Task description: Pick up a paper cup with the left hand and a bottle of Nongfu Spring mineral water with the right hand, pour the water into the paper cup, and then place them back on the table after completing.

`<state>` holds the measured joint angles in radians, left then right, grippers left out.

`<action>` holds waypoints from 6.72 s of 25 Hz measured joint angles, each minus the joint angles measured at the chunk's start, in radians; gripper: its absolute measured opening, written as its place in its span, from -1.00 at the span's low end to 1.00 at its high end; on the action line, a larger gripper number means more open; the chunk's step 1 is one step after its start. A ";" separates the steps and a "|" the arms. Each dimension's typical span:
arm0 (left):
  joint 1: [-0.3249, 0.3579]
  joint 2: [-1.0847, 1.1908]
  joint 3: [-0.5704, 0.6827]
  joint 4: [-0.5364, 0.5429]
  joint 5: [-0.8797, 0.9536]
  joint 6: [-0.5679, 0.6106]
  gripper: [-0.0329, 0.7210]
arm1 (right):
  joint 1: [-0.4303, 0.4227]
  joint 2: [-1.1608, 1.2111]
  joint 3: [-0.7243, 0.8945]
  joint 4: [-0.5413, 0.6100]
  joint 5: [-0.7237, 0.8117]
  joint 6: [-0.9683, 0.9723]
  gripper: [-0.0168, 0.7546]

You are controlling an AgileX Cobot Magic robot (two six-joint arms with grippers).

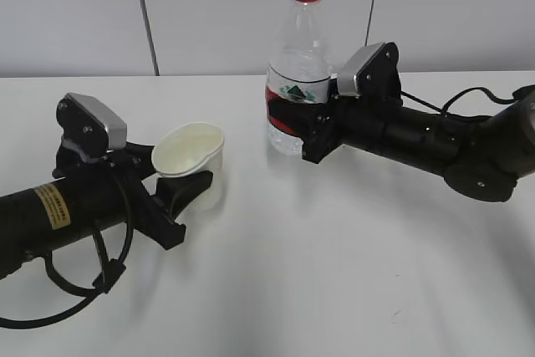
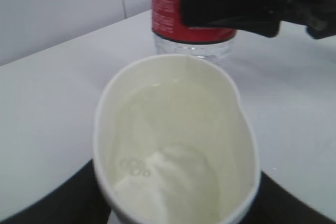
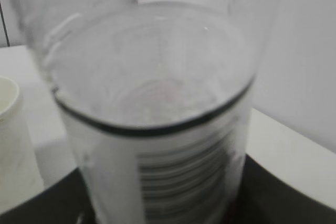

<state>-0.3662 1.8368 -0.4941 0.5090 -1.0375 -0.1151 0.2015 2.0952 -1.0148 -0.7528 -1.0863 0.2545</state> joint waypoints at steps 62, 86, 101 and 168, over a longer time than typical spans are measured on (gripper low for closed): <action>0.056 0.256 -0.104 0.016 -0.016 0.016 0.54 | -0.022 0.107 0.236 0.255 -0.075 -0.058 0.61; 0.097 0.134 -0.019 0.016 0.082 0.014 0.54 | -0.022 -0.012 0.528 0.376 -0.070 -0.124 0.77; 0.137 -0.064 -0.011 -0.081 0.372 0.014 0.54 | -0.024 -0.108 0.677 0.774 -0.069 -0.302 0.75; 0.333 -0.203 -0.759 -0.509 2.203 0.233 0.54 | -0.300 -0.430 -0.281 0.858 2.295 -0.488 0.57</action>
<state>-0.0330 1.6334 -1.2530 0.0000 1.1651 0.1183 -0.0985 1.6655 -1.2959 0.1048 1.2085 -0.2339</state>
